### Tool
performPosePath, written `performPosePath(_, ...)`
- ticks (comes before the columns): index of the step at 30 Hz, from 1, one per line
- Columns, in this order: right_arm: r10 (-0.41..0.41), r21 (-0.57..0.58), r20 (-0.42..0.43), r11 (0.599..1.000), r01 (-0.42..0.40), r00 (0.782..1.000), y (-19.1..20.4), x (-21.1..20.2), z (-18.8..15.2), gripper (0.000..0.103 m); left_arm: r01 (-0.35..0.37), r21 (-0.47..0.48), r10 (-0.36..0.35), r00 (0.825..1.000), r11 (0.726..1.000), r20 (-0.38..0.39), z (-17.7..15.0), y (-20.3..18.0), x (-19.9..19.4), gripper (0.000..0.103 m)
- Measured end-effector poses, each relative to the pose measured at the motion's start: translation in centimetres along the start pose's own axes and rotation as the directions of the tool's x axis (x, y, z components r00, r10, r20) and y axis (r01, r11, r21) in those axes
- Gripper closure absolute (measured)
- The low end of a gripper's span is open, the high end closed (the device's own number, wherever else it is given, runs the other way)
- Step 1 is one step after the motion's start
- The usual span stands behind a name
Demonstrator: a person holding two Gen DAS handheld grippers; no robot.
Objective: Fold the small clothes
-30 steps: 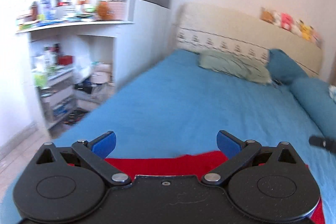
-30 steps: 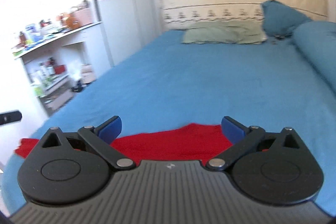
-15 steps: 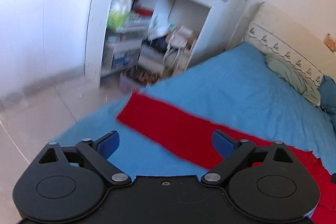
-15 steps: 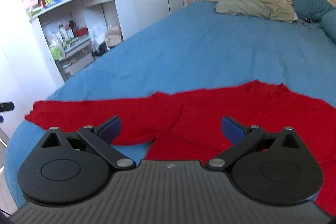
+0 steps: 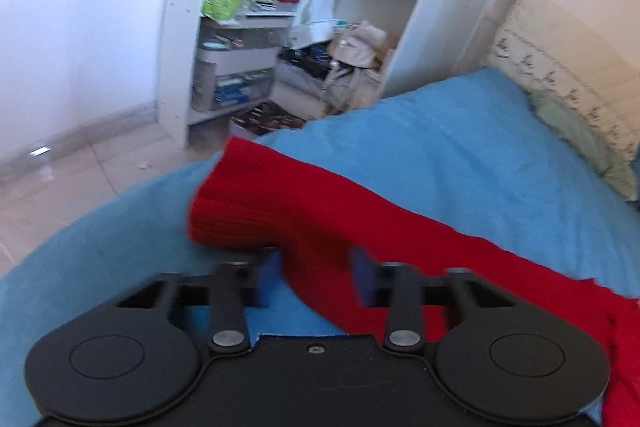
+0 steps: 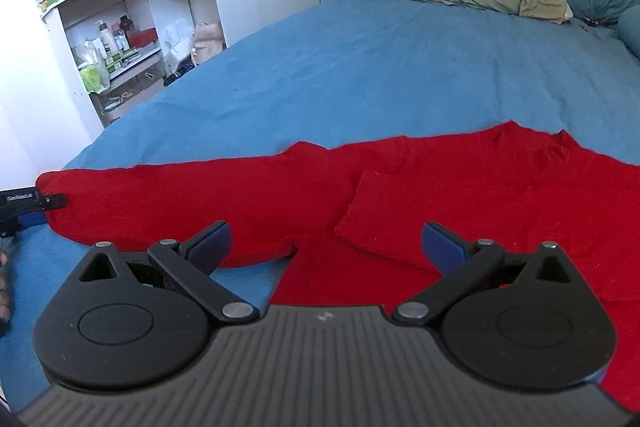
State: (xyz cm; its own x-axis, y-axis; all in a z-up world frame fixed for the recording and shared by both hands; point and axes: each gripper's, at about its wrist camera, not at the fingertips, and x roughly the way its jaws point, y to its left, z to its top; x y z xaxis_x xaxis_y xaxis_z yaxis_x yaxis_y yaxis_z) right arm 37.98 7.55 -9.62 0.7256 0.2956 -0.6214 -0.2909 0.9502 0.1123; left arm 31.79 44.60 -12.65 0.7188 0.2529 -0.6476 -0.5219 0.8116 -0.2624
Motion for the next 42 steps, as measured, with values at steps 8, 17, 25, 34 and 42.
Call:
performPosePath(8,-0.014,0.043,0.024,0.999,0.013,1.0,-2.5,-0.1,0.2,0.0,-0.015,0.038,0.012,0.998,0.999,0.064,1.5,-2.1,-1.8,0.098)
performPosePath(17,-0.071,0.11,0.111,0.992,0.059,0.991,-9.3,-5.5,2.6,0.0,0.188,0.216,-0.231,0.954,0.958,0.193,5.6,-16.2,-9.5,0.098)
performPosePath(25,-0.186,0.204,0.168,0.967,0.15,0.968,-20.0,-12.3,3.2,0.0,0.43,0.369,-0.5,0.858,0.824,0.118,1.9,-35.0,-13.9,0.098)
performPosePath(34,-0.303,0.292,0.099,0.919,0.263,0.948,-32.5,-16.1,-0.2,0.0,0.571,0.462,-0.535,0.815,0.679,-0.222,-14.9,-50.0,-9.0,0.098)
performPosePath(42,-0.295,0.32,-0.018,0.904,0.285,0.955,-37.2,-13.7,-5.2,0.0,0.591,0.513,-0.461,0.807,0.622,-0.37,-24.0,-49.8,-5.9,0.095)
